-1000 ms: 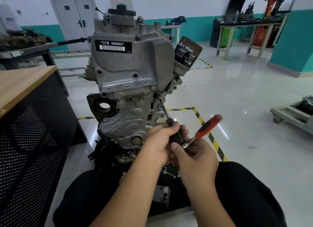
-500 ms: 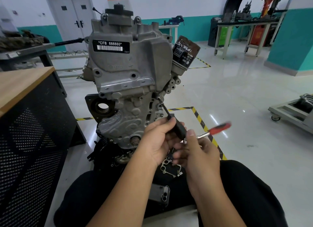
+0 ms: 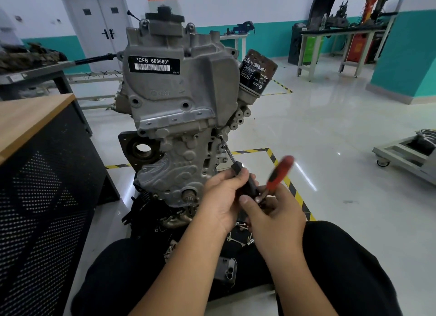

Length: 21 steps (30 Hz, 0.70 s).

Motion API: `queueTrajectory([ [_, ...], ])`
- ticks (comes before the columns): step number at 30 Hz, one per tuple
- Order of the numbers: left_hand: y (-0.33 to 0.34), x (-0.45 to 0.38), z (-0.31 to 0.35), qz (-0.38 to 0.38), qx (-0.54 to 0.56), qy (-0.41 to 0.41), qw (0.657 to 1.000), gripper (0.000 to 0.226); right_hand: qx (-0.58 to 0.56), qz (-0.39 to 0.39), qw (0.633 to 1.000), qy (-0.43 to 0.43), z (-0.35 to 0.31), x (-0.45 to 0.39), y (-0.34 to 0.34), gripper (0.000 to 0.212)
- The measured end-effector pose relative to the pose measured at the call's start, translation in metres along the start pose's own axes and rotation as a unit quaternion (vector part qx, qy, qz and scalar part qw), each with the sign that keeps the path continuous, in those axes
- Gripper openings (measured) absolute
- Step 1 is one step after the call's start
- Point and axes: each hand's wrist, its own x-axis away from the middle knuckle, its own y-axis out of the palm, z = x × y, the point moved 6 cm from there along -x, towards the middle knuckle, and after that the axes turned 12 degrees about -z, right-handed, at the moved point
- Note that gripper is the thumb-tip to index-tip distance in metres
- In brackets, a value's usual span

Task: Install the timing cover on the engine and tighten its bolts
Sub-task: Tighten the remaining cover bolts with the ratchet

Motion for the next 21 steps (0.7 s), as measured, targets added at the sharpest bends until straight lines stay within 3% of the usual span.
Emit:
queueTrajectory([
  [1, 0.0, -0.001, 0.0, 0.004, 0.0, 0.003, 1.0, 0.019, -0.025, 0.001, 1.0, 0.0, -0.001, 0.002, 0.003, 0.024],
  [3, -0.002, -0.001, 0.003, 0.001, -0.011, 0.003, 1.0, 0.025, -0.25, -0.045, 0.965, 0.063, 0.005, 0.005, 0.015, 0.006],
  [5, -0.004, 0.0, 0.003, -0.013, -0.007, -0.003, 1.0, 0.024, -0.418, -0.076, 0.89, 0.165, 0.011, 0.007, 0.026, 0.021],
  [6, -0.005, 0.0, 0.002, -0.018, -0.002, -0.007, 1.0, 0.023, -0.433, -0.08, 0.877, 0.189, 0.015, 0.007, 0.027, 0.024],
  [7, -0.005, -0.001, 0.001, -0.018, -0.001, -0.011, 1.0, 0.02, -0.398, -0.083, 0.893, 0.192, 0.016, 0.006, 0.025, 0.022],
  [9, -0.005, -0.002, 0.0, -0.008, 0.0, -0.01, 1.0, 0.017, -0.205, -0.06, 0.969, 0.124, 0.012, 0.004, 0.014, 0.009],
  [10, -0.006, -0.003, -0.001, -0.002, 0.001, -0.005, 1.0, 0.018, -0.119, -0.028, 0.99, 0.074, 0.009, 0.002, 0.007, 0.011],
  [12, -0.006, -0.005, 0.0, 0.004, -0.004, 0.008, 1.0, 0.019, -0.048, -0.005, 0.999, 0.013, 0.002, 0.002, 0.005, 0.022],
  [13, -0.005, -0.005, 0.001, 0.001, -0.001, 0.014, 1.0, 0.019, -0.085, -0.013, 0.996, 0.022, 0.003, 0.003, 0.007, 0.019],
  [15, -0.004, -0.004, 0.002, -0.02, 0.018, 0.016, 1.0, 0.021, -0.301, -0.053, 0.946, 0.108, 0.008, 0.006, 0.018, 0.005],
  [17, -0.002, -0.004, 0.0, -0.043, 0.037, 0.014, 0.998, 0.018, -0.469, -0.092, 0.853, 0.209, 0.013, 0.009, 0.029, 0.021],
  [18, -0.004, -0.005, -0.001, -0.041, 0.039, 0.011, 0.998, 0.014, -0.46, -0.097, 0.857, 0.212, 0.015, 0.009, 0.028, 0.022],
  [19, -0.005, -0.006, -0.002, -0.03, 0.034, 0.009, 0.999, 0.012, -0.374, -0.1, 0.902, 0.19, 0.017, 0.006, 0.023, 0.017],
  [20, -0.006, -0.007, -0.003, -0.018, 0.027, 0.008, 0.999, 0.011, -0.233, -0.084, 0.959, 0.139, 0.016, 0.003, 0.014, 0.009],
  [21, -0.006, -0.008, -0.004, -0.009, 0.027, 0.009, 1.0, 0.01, -0.081, -0.048, 0.993, 0.077, 0.011, 0.0, 0.005, 0.01],
])
